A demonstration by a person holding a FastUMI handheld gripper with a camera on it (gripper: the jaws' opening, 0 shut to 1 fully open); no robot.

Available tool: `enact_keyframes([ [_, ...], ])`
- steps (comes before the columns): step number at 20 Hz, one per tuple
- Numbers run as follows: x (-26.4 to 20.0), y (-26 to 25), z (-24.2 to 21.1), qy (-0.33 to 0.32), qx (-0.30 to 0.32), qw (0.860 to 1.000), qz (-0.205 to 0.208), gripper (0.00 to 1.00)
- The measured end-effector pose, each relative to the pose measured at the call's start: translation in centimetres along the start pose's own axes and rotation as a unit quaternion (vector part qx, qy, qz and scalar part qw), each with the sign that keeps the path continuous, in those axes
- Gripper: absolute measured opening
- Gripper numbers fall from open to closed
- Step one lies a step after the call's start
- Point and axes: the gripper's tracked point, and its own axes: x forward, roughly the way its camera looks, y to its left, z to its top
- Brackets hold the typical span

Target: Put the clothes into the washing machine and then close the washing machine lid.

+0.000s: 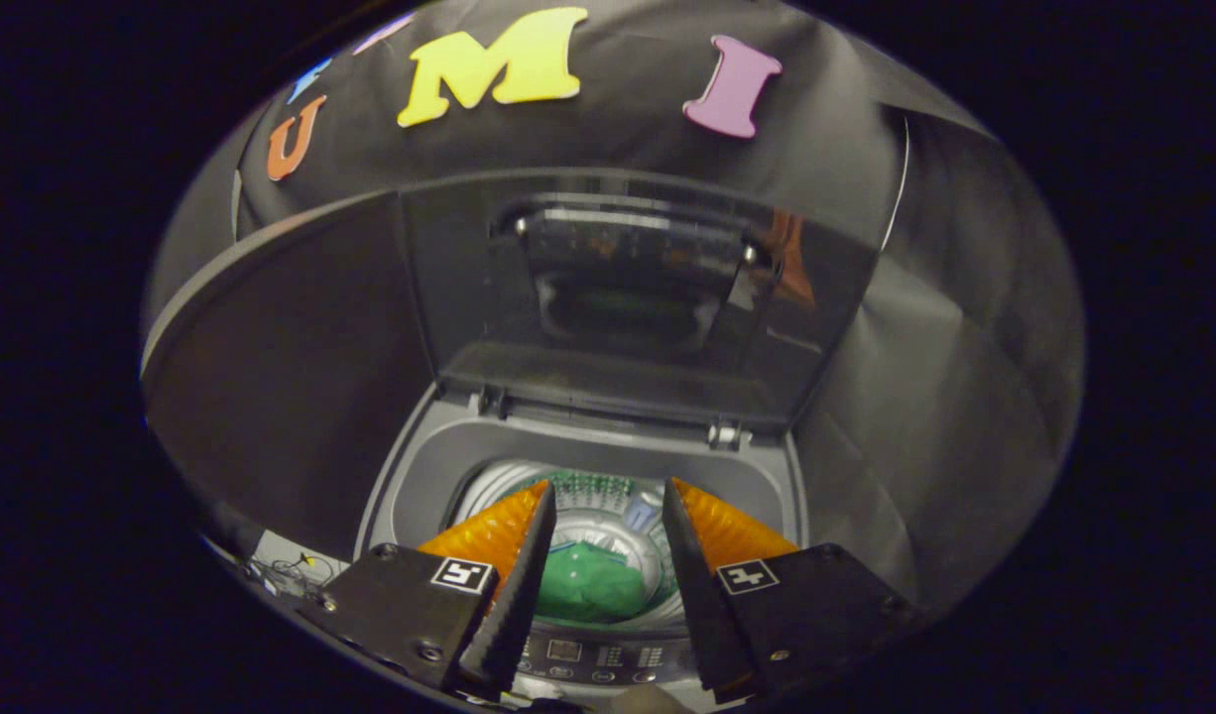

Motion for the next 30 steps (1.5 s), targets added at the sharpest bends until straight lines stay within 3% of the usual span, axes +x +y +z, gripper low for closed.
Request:
enact_keyframes([
  [7, -4.9, 0.5, 9.1, -0.101, 0.03, 0.994, 0.022, 0.68],
  [12, -5.3, -0.9, 13.0, -0.142, 0.034, 0.989, 0.006, 0.68],
  [13, -4.7, -1.2, 12.9, -0.125, 0.032, 0.992, 0.0, 0.68],
  [16, -4.7, -1.4, 13.6, -0.135, 0.042, 0.99, 0.001, 0.96],
  [30, -0.3, -1.6, 19.8, -0.133, 0.062, 0.989, -0.005, 0.99],
])
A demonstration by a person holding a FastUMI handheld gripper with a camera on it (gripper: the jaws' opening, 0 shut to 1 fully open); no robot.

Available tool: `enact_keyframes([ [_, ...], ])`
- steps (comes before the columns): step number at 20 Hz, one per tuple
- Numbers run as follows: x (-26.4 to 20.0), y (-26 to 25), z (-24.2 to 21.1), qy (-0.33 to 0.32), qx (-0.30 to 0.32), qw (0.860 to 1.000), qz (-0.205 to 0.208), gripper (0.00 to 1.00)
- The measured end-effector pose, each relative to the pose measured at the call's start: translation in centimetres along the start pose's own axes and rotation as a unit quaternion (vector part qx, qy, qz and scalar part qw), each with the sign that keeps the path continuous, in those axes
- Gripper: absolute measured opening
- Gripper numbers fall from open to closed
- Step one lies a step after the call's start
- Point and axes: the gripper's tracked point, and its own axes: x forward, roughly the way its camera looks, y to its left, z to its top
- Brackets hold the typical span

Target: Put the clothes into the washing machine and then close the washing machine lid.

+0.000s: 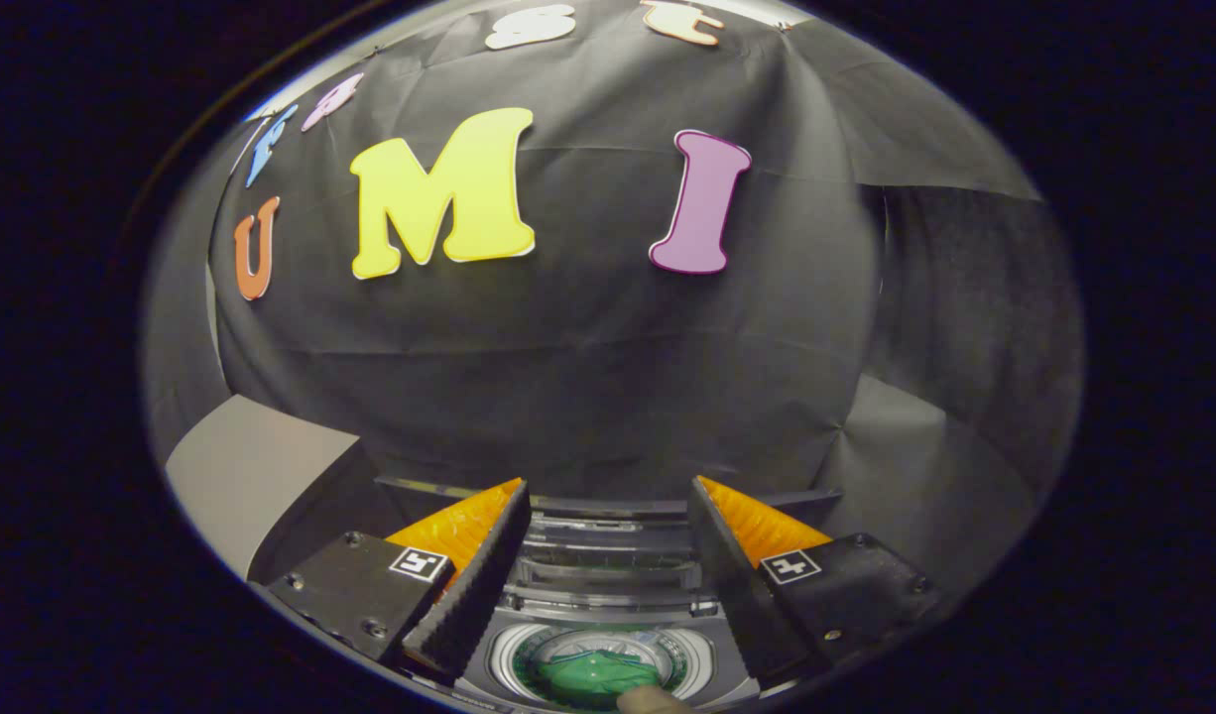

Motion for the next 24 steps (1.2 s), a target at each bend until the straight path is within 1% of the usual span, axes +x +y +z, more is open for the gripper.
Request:
enact_keyframes([
  [5, 3.9, 0.0, 0.3, 0.015, 0.003, 1.0, -0.008, 1.0],
  [7, 5.3, 0.0, 0.0, 0.016, 0.011, 1.0, -0.003, 0.99],
  [9, 6.5, -0.6, -0.8, 0.026, 0.017, 0.999, -0.015, 1.0],
  [11, 6.9, -0.5, -0.5, 0.01, 0.019, 1.0, -0.015, 1.0],
  [13, 7.1, -0.5, -0.6, -0.015, 0.012, 1.0, -0.009, 1.0],
  [15, 7.4, -0.4, -0.1, -0.045, 0.02, 0.999, -0.002, 1.0],
  [18, 7.1, -0.4, 0.0, -0.075, 0.015, 0.997, -0.005, 1.0],
  [20, 6.5, -0.4, -0.3, -0.09, 0.021, 0.996, -0.004, 1.0],
  [24, 4.6, -0.4, -1.0, -0.098, 0.018, 0.995, -0.002, 1.0],
])
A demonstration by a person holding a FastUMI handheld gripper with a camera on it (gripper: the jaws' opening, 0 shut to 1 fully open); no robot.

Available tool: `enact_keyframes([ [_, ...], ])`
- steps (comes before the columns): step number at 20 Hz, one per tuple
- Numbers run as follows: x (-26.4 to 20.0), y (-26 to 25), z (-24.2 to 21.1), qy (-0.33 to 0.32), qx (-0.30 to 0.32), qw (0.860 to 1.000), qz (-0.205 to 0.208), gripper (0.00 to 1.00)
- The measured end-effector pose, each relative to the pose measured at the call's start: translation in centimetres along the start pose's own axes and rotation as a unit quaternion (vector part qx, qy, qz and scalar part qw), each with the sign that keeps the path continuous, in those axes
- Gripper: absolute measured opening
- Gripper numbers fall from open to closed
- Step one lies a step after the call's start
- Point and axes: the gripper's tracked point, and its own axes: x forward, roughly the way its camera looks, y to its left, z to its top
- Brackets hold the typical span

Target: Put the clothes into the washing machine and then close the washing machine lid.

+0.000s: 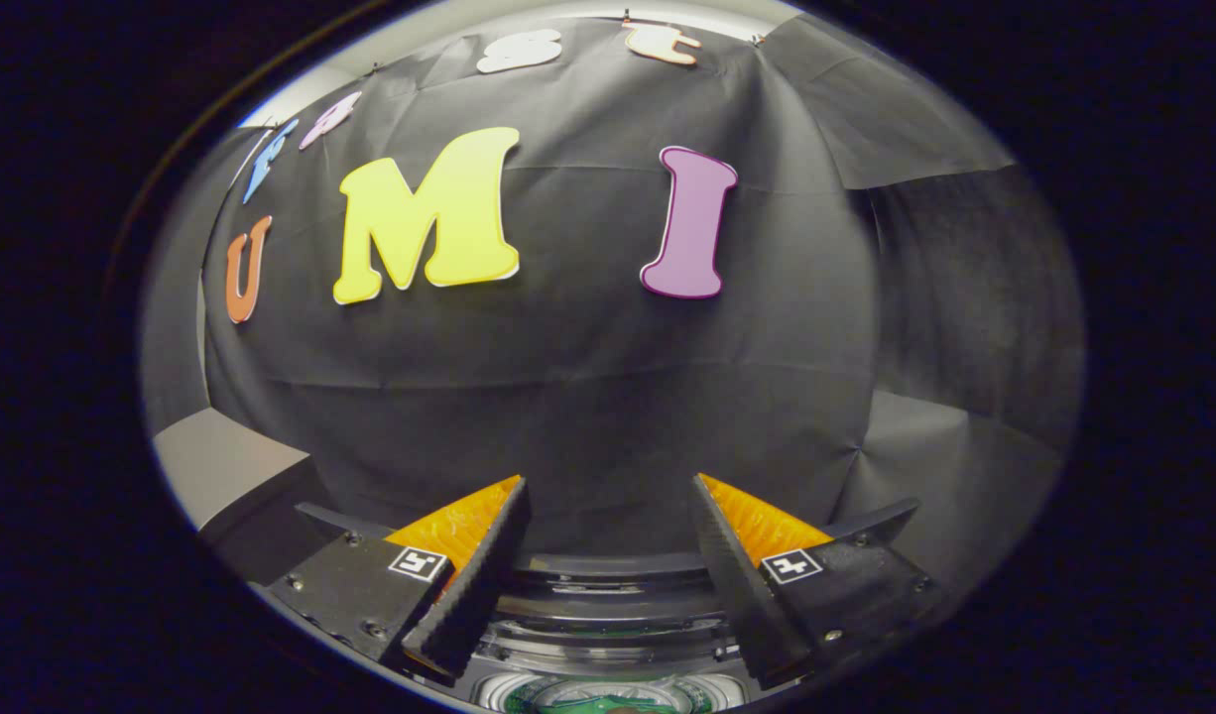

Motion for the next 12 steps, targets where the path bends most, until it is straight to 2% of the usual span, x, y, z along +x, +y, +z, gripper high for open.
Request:
enact_keyframes([
  [12, -5.5, 0.0, -2.0, -0.026, -0.004, 1.0, -0.001, 1.0],
])
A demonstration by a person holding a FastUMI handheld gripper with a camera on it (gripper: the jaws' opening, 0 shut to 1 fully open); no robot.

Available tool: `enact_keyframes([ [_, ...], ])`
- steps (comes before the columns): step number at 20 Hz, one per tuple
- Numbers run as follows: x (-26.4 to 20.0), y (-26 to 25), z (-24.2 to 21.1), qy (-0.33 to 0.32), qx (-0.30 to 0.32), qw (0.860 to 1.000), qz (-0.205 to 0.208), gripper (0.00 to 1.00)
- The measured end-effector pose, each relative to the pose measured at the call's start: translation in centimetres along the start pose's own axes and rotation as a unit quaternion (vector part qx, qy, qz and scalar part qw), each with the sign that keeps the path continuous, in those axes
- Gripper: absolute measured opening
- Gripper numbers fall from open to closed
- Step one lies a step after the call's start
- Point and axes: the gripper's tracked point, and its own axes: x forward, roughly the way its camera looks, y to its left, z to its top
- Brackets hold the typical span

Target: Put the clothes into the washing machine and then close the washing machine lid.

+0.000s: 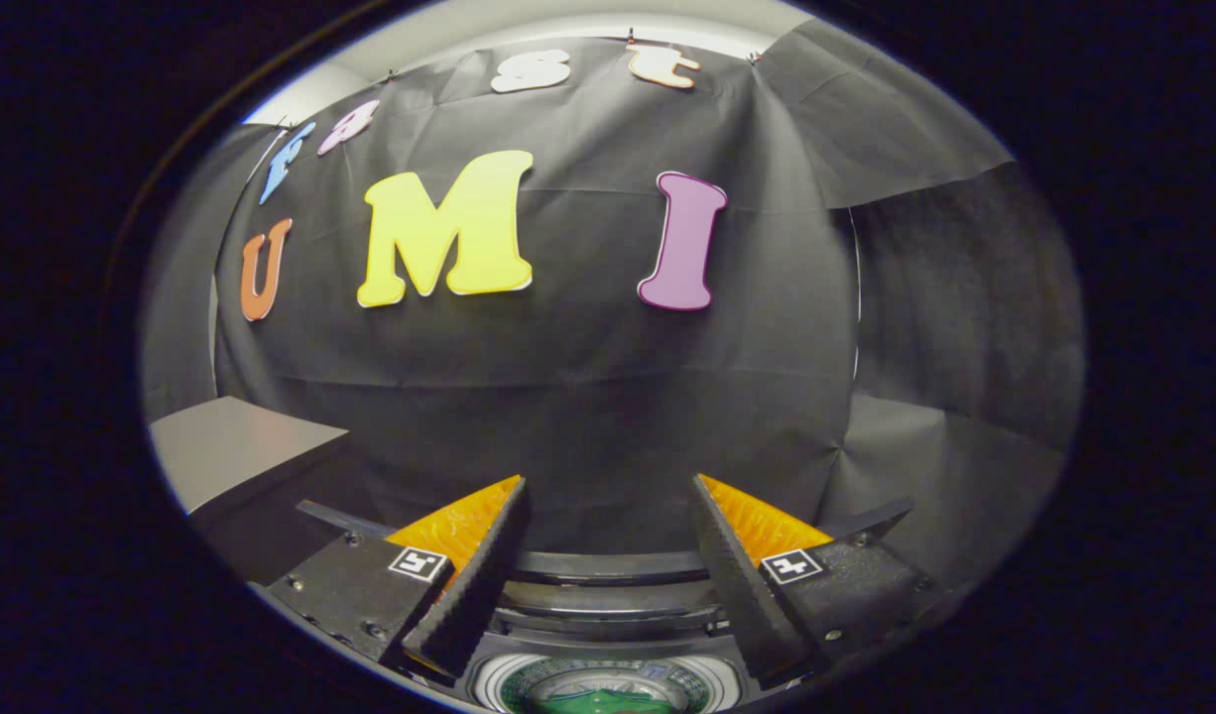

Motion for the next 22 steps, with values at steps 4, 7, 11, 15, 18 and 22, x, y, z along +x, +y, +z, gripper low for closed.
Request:
enact_keyframes([
  [4, -1.3, -0.1, -0.6, -0.005, 0.0, 1.0, -0.001, 1.0],
  [7, -2.2, -0.1, -1.2, -0.008, -0.001, 1.0, -0.002, 1.0],
  [11, -2.7, -0.2, -1.6, -0.005, 0.0, 1.0, -0.002, 1.0],
  [15, -3.1, -0.2, -1.9, -0.002, -0.002, 1.0, -0.004, 1.0],
  [18, -3.8, -0.1, -2.7, 0.013, -0.005, 1.0, -0.006, 1.0],
  [22, -7.0, -0.3, -5.3, 0.042, 0.0, 0.999, 0.004, 0.99],
])
